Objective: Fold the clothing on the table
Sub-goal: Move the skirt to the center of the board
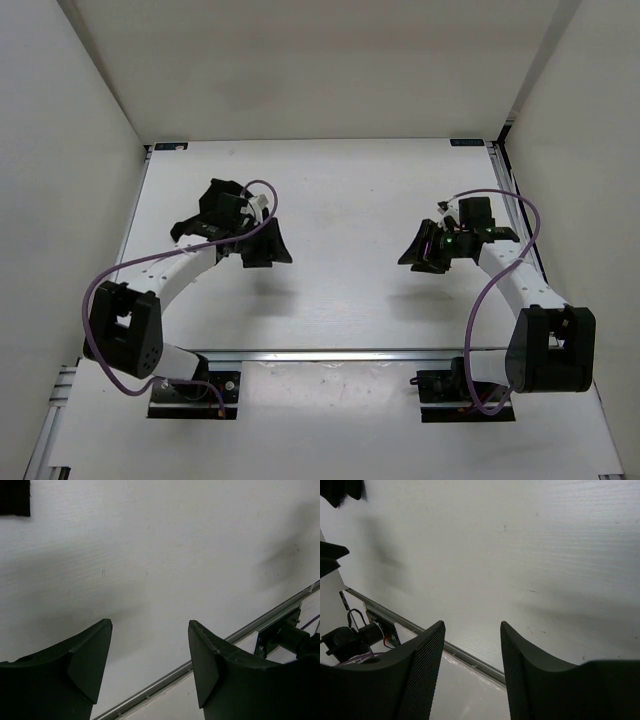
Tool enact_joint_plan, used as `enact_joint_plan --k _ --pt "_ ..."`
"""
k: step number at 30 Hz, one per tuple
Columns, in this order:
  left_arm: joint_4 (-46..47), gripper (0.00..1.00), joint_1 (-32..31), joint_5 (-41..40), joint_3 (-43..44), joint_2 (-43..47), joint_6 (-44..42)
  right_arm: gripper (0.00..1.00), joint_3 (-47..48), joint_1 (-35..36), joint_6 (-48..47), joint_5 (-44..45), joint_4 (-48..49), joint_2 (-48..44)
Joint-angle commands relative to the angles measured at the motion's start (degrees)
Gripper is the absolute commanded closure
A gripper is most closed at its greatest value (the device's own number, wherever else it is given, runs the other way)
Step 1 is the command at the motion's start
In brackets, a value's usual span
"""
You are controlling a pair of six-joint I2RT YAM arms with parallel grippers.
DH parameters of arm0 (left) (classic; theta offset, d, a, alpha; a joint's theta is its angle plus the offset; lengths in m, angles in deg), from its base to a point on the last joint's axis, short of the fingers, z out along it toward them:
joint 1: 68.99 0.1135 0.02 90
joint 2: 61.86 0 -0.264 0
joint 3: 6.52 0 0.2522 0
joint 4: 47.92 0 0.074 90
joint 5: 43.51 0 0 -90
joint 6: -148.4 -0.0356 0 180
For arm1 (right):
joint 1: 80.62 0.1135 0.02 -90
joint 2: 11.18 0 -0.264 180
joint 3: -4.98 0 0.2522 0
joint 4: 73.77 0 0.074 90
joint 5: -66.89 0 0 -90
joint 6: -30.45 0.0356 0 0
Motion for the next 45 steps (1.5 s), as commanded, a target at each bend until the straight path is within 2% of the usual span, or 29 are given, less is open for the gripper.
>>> enact_joint_plan --k 1,3,6,8,11,14,22,23,25,26,27,28,29,31,36,38,40,42,43,44,45 --pt "4.49 0.27 3.01 -0.19 5.54 1.36 0.13 0.46 0.09 -0.06 0.19 -0.94 1.68 -0.54" --pt "4.59 0.28 5.99 -3.52 10.55 -0.65 0.83 0.46 0.36 0.12 0.01 -1.38 1.33 -0.11" --pt "2.31 0.24 10.83 -10.89 24.67 -7.75 0.75 0.46 0.45 0.65 -0.33 -1.38 0.63 -0.1" --pt "0.98 0.23 11.98 -19.23 31.18 -13.73 -0.39 0.46 0.27 1.08 -0.16 -1.29 0.11 -0.19" --pt "-0.07 0.24 12.52 -27.15 38.41 -20.24 -2.41 0.46 -0.6 1.44 -0.08 -1.03 -0.42 -0.98" --pt "-0.59 0.27 12.17 -34.97 41.23 -25.42 -4.96 0.46 -2.01 0.83 0.28 -0.77 -1.56 -2.38" --pt "-5.77 0.26 10.85 -42.3 44.75 -36.51 -8.31 0.46 -5.26 -2.95 0.19 0.2 -5.43 -6.42" --pt "-7.09 0.3 9.72 -42.56 45.19 -38.52 -9.09 0.46 -5.09 -3.57 0.01 0.03 -5.78 -6.86" --pt "-7.28 0.47 8.92 -41.86 45.46 -39.59 -10.41 0.45 -5.36 -3.49 0.54 0.38 -5.7 -7.22" --pt "-8.15 0.79 8.48 -40.47 45.81 -40.21 -10.24 0.46 -5.35 -3.66 0.28 0.38 -6.31 -7.31" --pt "-9.03 1.0 7.95 -38.45 46.68 -40.04 -9.98 0.46 -5.53 -3.49 0.28 0.29 -5.88 -7.39" --pt "-9.82 1.0 7.6 -36.43 47.13 -39.43 -9.98 0.46 -5.27 -3.66 0.36 0.29 -5.61 -7.13" --pt "-9.48 1.0 6.55 -28.75 46.7 -37.94 -10.76 0.46 -5.18 -3.66 0.36 0.12 -5.17 -7.04" --pt "-8.16 1.0 2.87 -21.25 44.77 -34.43 -11.12 0.46 -4.92 -3.49 0.72 0.03 -4.3 -6.35" --pt "-5.35 1.0 -7.68 -7.61 38.62 -25.29 -8.59 0.46 -3.78 -1.91 1.42 -0.5 -2.36 -4.5" --pt "-3.51 1.0 -10.68 -3.9 31.7 -21.77 -5.17 0.46 -3.16 -1.82 1.42 -0.33 -1.92 -3.71" --pt "0.61 1.0 -11.3 -2.3 23.28 -14.16 0.72 0.46 -2.81 -2.08 1.33 -0.59 -1.48 -3.35" --pt "2.21 0.87 -9.9 -2.13 19.64 -11.84 3.71 0.46 -2.81 -2.25 1.07 -0.76 -1.22 -3.35" --pt "2.82 0.74 -8.5 -1.78 16.66 -9.73 5.39 0.46 -2.81 -2.43 1.24 -0.85 -0.78 -3.27" --pt "2.92 0.68 -7.62 -1.34 15.15 -7.97 5.92 0.45 -2.81 -2.34 1.24 -1.11 -1.12 -3.18" --pt "3.18 0.53 -5.61 -0.38 14.18 -7.09 6.28 0.46 -2.98 -2.34 0.72 -1.29 -0.69 -2.65"
